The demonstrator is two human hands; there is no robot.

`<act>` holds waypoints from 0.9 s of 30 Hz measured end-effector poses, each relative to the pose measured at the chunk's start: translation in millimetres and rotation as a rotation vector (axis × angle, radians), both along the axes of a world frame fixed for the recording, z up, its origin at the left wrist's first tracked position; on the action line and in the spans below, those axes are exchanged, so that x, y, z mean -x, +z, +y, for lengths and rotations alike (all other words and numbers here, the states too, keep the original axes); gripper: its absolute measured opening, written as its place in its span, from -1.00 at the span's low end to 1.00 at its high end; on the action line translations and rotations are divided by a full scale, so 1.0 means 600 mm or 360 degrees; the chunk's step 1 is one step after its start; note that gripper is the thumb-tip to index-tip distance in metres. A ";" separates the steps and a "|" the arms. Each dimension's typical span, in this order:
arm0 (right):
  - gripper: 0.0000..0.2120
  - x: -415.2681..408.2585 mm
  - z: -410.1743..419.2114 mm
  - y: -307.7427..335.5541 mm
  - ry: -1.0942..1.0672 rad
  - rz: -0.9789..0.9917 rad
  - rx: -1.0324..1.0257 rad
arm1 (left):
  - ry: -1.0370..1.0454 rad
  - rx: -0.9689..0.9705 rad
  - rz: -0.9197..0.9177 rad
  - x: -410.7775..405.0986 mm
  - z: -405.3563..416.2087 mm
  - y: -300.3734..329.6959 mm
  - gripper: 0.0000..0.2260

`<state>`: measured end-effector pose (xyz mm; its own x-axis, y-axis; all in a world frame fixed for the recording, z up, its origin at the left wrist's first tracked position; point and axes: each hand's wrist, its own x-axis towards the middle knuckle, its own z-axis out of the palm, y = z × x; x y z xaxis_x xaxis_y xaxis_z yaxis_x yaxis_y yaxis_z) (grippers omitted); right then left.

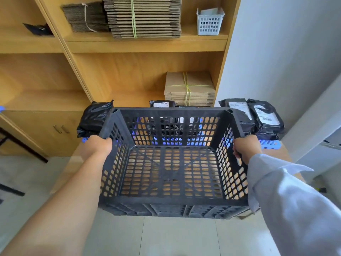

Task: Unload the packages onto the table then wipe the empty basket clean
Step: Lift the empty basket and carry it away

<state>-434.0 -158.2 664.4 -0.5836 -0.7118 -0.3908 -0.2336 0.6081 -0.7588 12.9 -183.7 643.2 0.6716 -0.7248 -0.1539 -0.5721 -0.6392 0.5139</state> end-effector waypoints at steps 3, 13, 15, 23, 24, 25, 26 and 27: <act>-0.93 0.006 0.025 -0.016 0.0041 0.0052 0.0100 | 0.0093 0.0038 -0.0021 -0.022 0.039 -0.011 -0.57; -0.68 -0.071 0.015 -0.038 0.0393 -0.0104 0.0428 | 0.0718 0.0575 0.0575 -0.075 0.286 -0.029 -0.74; -0.70 -0.130 0.011 -0.001 0.0494 -0.0098 0.0486 | 0.0876 0.0625 0.0500 -0.088 0.336 -0.012 -0.73; -0.83 -0.382 -0.011 0.049 0.0809 -0.0283 0.0582 | 0.1279 0.0658 0.0242 -0.231 0.437 0.041 -0.71; -0.83 -0.417 -0.019 0.051 0.0853 -0.0271 0.0569 | 0.1308 0.0665 0.0204 -0.253 0.445 0.042 -0.71; -0.84 -0.458 -0.028 0.050 0.0891 -0.0266 0.0561 | 0.1349 0.0671 0.0178 -0.282 0.451 0.042 -0.70; -0.85 -0.502 -0.037 0.050 0.0931 -0.0263 0.0560 | 0.1397 0.0682 0.0156 -0.316 0.459 0.041 -0.69; -0.86 -0.546 -0.045 0.047 0.0982 -0.0252 0.0576 | 0.1442 0.0694 0.0149 -0.352 0.468 0.038 -0.68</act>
<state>-106.4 -185.4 692.4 0.0091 -0.9932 -0.1157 -0.3233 0.1065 -0.9403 224.1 96.8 666.3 0.9959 0.0466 -0.0774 0.0902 -0.5585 0.8246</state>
